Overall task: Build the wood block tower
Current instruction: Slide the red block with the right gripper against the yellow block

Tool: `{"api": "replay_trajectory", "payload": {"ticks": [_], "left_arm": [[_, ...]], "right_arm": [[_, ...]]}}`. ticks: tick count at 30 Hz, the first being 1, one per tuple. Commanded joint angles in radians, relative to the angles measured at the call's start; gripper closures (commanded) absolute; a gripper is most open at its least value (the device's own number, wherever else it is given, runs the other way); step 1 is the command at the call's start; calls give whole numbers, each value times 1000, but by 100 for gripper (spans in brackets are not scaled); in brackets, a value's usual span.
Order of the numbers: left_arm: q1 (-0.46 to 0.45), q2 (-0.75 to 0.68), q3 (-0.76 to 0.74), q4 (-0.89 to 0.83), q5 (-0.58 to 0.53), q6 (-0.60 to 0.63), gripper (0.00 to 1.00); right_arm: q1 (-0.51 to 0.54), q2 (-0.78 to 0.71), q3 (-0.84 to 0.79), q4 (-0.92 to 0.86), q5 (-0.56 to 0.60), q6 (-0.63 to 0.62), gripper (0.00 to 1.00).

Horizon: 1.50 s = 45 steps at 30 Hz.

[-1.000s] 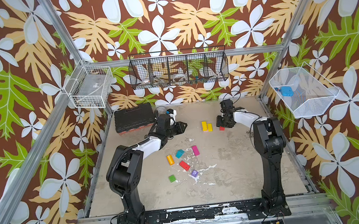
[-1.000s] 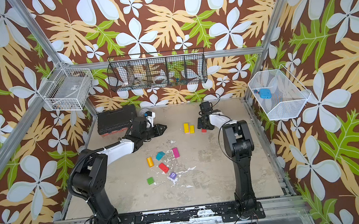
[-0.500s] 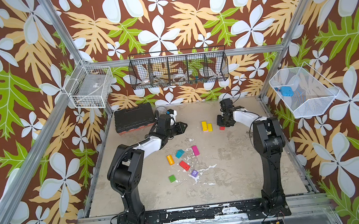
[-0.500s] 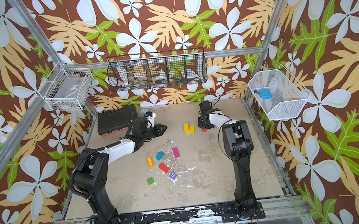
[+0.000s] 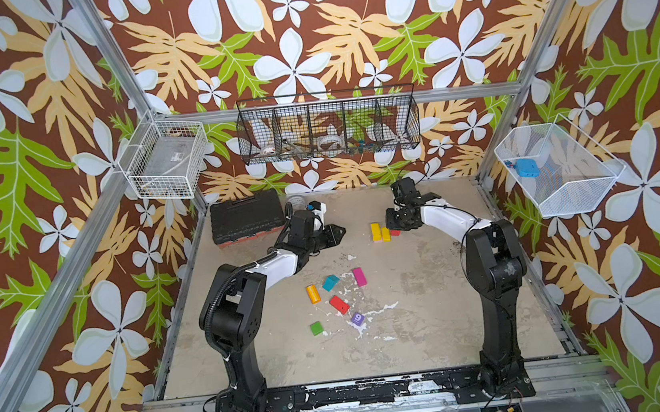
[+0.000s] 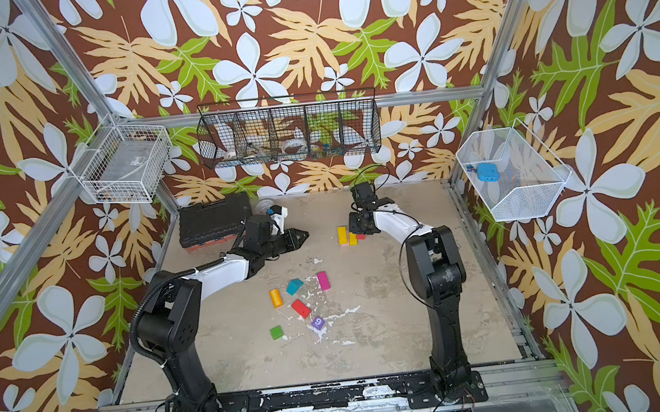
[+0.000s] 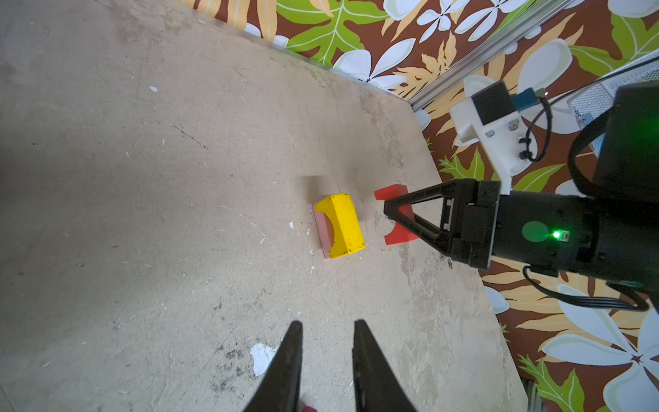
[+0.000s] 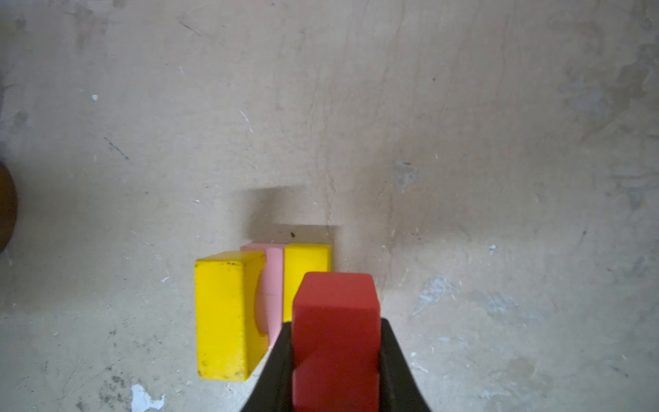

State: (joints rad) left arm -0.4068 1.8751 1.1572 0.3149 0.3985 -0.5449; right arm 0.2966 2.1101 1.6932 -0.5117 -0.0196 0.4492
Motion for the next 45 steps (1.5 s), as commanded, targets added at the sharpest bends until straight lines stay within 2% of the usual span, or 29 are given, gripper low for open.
{"api": "replay_trajectory", "payload": {"ticks": [1, 21, 41, 45], "left_arm": [[3, -9, -3, 27, 10, 0, 73], [3, -26, -17, 30, 7, 3, 73], [3, -21, -14, 32, 14, 2, 73], [4, -19, -14, 31, 14, 1, 73]], "right_arm": [[11, 16, 32, -19, -3, 20, 89], [25, 127, 134, -73, 12, 17, 88], [29, 135, 134, -76, 18, 6, 79], [30, 138, 137, -78, 20, 6, 73]]}}
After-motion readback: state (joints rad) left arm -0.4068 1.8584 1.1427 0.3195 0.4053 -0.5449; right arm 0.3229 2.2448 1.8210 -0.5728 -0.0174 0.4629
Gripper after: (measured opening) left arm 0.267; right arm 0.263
